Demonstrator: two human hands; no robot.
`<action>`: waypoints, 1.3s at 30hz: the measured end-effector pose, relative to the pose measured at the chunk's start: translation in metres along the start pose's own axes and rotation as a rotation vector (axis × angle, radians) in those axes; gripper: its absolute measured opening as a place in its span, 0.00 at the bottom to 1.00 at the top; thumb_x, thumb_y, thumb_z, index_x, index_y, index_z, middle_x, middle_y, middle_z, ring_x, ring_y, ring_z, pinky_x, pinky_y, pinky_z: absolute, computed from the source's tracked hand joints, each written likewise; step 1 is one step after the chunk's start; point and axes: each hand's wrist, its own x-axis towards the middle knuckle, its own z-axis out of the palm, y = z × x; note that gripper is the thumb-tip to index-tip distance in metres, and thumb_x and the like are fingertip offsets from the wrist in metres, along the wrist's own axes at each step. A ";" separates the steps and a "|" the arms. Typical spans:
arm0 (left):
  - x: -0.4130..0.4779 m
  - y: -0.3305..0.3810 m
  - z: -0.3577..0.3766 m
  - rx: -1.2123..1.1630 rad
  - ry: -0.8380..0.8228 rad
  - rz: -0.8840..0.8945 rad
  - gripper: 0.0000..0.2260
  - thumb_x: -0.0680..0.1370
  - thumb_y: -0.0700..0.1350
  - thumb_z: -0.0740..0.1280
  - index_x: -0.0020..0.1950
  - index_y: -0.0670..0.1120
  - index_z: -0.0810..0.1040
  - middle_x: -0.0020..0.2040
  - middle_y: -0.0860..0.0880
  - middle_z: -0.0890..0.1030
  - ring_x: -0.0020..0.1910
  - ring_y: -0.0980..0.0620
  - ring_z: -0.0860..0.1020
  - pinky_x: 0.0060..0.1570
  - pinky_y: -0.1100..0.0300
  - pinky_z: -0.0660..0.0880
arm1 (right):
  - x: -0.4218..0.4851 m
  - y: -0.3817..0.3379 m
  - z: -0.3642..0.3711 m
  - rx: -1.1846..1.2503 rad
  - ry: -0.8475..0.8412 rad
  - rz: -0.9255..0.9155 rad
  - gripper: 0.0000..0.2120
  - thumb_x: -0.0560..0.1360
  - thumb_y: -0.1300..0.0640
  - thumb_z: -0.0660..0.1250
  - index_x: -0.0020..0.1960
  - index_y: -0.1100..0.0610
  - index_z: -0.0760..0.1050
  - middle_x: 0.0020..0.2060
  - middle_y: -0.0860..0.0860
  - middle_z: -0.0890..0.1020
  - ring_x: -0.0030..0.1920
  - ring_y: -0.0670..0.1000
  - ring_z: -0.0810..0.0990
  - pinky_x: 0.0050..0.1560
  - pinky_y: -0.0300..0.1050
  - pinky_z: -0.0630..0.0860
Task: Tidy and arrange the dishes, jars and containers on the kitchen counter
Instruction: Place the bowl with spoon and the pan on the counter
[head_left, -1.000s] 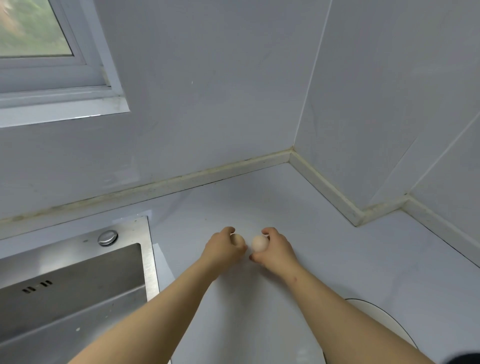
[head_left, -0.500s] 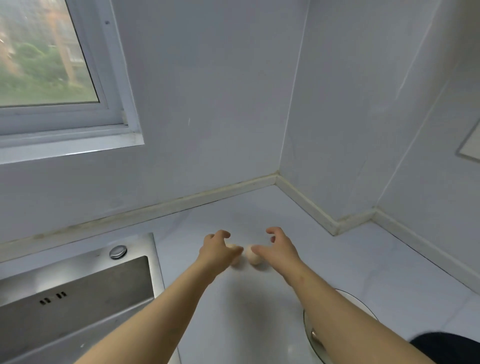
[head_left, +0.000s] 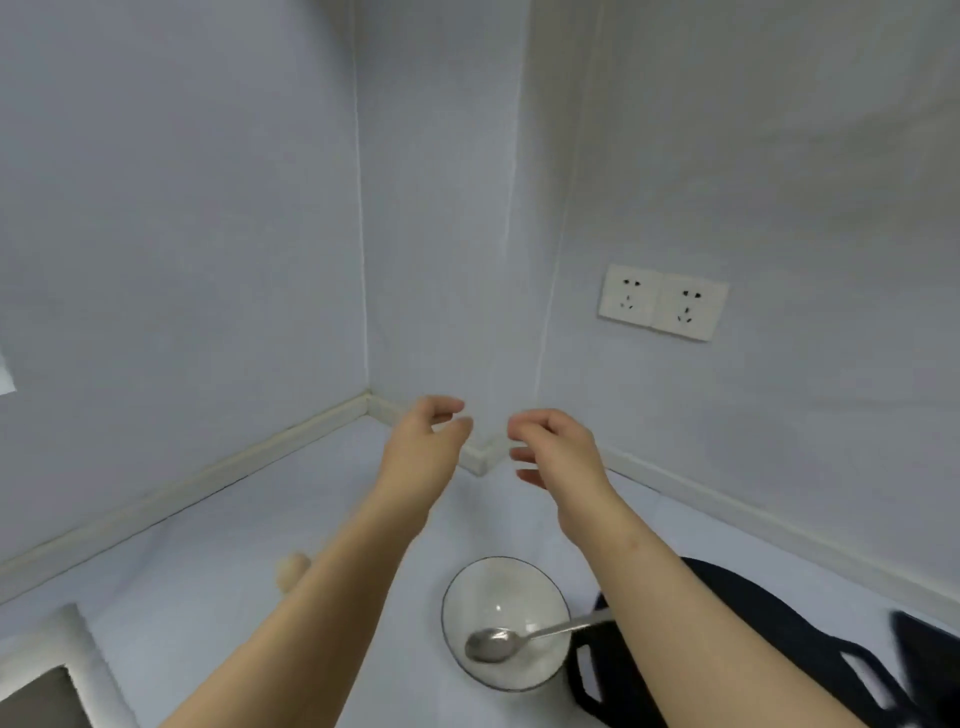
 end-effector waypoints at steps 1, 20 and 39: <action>-0.004 0.008 0.010 -0.023 -0.039 0.011 0.06 0.78 0.42 0.63 0.53 0.51 0.74 0.51 0.52 0.75 0.53 0.51 0.74 0.61 0.50 0.73 | -0.005 -0.004 -0.012 0.009 0.041 -0.010 0.05 0.75 0.60 0.64 0.42 0.54 0.75 0.41 0.47 0.78 0.41 0.47 0.76 0.45 0.42 0.74; -0.314 0.100 0.295 -0.117 -0.963 0.237 0.04 0.78 0.44 0.63 0.51 0.52 0.74 0.54 0.52 0.77 0.56 0.50 0.76 0.61 0.50 0.73 | -0.311 -0.007 -0.346 0.037 0.942 -0.086 0.05 0.76 0.60 0.63 0.44 0.52 0.76 0.48 0.48 0.79 0.43 0.48 0.77 0.43 0.40 0.75; -0.802 0.177 0.481 -0.245 -1.801 0.370 0.03 0.79 0.43 0.63 0.51 0.49 0.75 0.50 0.50 0.78 0.50 0.51 0.75 0.51 0.57 0.72 | -0.744 -0.009 -0.588 -0.102 1.752 -0.061 0.05 0.76 0.60 0.63 0.42 0.54 0.75 0.44 0.51 0.80 0.40 0.48 0.77 0.39 0.40 0.73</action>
